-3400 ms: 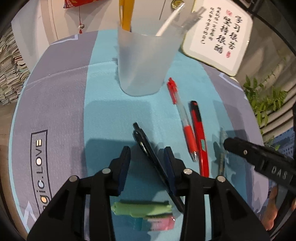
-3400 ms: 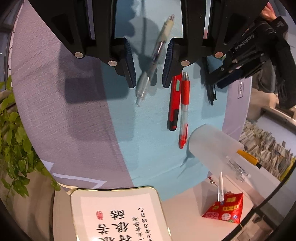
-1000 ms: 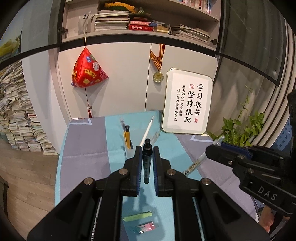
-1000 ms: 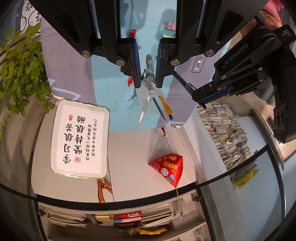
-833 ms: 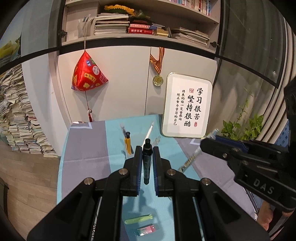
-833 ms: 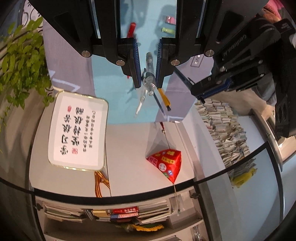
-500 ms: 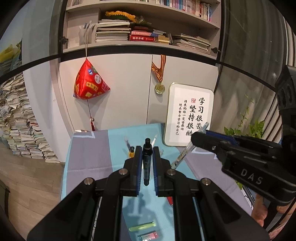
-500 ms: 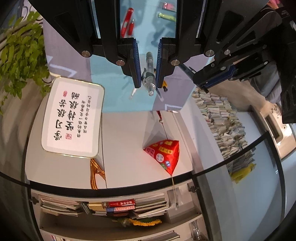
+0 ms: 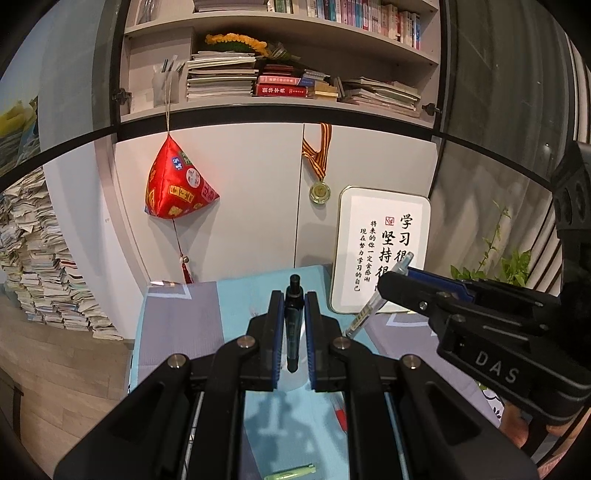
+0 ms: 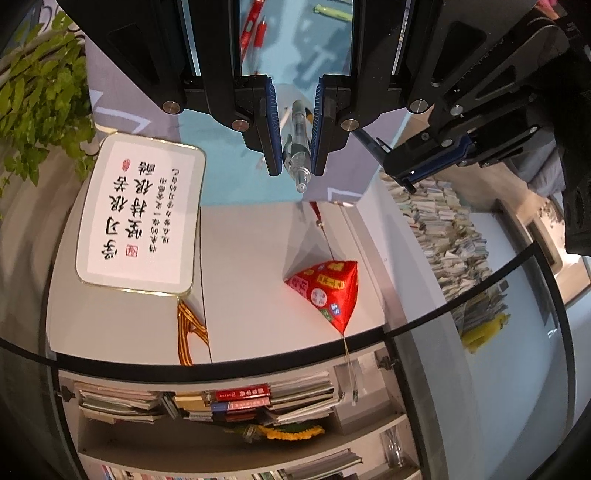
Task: Organize stationery
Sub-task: 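Lower the black pen into the cup with the left tool while the right tool releases the clear pen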
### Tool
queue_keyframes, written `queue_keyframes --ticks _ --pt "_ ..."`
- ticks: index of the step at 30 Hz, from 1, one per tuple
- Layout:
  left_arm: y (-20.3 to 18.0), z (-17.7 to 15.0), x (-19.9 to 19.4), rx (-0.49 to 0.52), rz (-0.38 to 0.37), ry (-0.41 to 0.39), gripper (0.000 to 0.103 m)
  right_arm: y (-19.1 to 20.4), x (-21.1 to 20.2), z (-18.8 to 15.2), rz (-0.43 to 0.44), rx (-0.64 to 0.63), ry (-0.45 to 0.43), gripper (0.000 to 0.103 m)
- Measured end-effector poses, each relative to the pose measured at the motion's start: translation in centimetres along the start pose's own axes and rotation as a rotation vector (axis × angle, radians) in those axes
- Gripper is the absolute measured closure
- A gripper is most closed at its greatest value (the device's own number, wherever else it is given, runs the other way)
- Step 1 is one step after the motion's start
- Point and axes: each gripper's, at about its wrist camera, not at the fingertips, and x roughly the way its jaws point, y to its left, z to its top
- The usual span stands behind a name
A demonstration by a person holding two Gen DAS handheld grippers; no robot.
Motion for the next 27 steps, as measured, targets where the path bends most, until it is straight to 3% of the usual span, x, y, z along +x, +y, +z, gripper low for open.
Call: queue_keyframes --ticks 13,27 --pt "0.8 0.9 1.5 -0.021 0.003 0.019 0.094 0.3 1.6 1.1 0.017 0.007 -0.006 0.086" --pt "0.8 0.4 4.9 -0.018 -0.009 0.061 0.094 -0.7 5.8 1.0 -0.026 0.027 0.044 0.086"
